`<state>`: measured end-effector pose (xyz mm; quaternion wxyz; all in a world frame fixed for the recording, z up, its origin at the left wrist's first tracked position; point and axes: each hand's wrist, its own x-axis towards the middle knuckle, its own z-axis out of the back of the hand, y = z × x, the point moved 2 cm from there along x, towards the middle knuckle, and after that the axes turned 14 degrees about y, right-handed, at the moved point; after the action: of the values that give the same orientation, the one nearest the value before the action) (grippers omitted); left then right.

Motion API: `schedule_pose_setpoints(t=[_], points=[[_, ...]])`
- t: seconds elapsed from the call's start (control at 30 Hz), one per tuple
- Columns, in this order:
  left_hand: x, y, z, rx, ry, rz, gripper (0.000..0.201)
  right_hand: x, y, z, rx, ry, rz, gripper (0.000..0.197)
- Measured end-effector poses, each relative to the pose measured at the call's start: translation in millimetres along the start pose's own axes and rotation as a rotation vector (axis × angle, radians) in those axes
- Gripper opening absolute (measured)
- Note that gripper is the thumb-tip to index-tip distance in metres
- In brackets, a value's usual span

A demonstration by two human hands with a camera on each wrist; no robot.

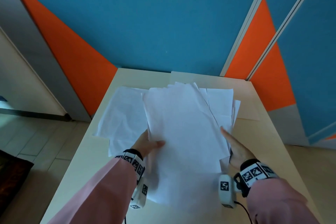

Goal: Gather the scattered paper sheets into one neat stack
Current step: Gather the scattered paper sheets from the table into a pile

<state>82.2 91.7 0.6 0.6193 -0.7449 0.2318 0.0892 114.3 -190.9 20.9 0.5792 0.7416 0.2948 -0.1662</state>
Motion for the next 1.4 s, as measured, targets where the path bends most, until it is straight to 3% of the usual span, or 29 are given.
schedule_pose_setpoints(t=[0.07,0.1,0.17,0.27,0.4,0.5,0.6,0.67,0.83,0.93,1.07,1.23,1.33,1.4], points=[[3,-1,2,0.057,0.023,0.01,0.071,4,1,1,-0.163,0.042,-0.042,0.107],[6,-3,5,0.115,0.035,0.025,0.073,1,3,-2,-0.225,0.005,-0.05,0.106],[14,-10,14,0.302,0.014,0.059,0.056,-1,8,-3,-0.255,-0.044,-0.051,0.08],[26,-19,55,0.531,-0.299,0.091,0.038,0,14,5,-0.233,-0.073,0.008,0.044],[20,-17,116,0.657,-0.746,0.303,0.037,4,14,24,-0.233,-0.143,0.038,0.06],[14,-5,141,0.67,-0.872,0.437,0.065,2,14,34,-0.245,-0.164,0.041,0.055],[16,3,150,0.729,-0.851,0.555,0.096,-1,16,38,-0.243,-0.147,0.046,0.035],[21,2,146,0.755,-0.818,0.614,0.101,-3,17,40,-0.242,-0.134,0.048,0.03],[31,-7,126,0.743,-0.718,0.71,0.071,0,13,41,-0.248,-0.176,0.055,0.035],[39,-9,121,0.671,-0.591,0.649,0.054,2,9,41,-0.242,-0.177,0.052,0.046],[32,-5,113,0.637,-0.593,0.545,0.033,-1,10,40,-0.241,-0.182,0.039,0.034],[8,-11,115,0.524,-0.601,0.345,0.04,-10,11,46,-0.217,-0.231,0.062,0.022],[-8,-20,128,0.408,-0.589,0.29,0.048,-13,10,48,-0.242,-0.264,0.041,0.051],[-15,-22,134,0.316,-0.547,0.257,0.049,-11,7,51,-0.253,-0.285,0.047,0.051]])
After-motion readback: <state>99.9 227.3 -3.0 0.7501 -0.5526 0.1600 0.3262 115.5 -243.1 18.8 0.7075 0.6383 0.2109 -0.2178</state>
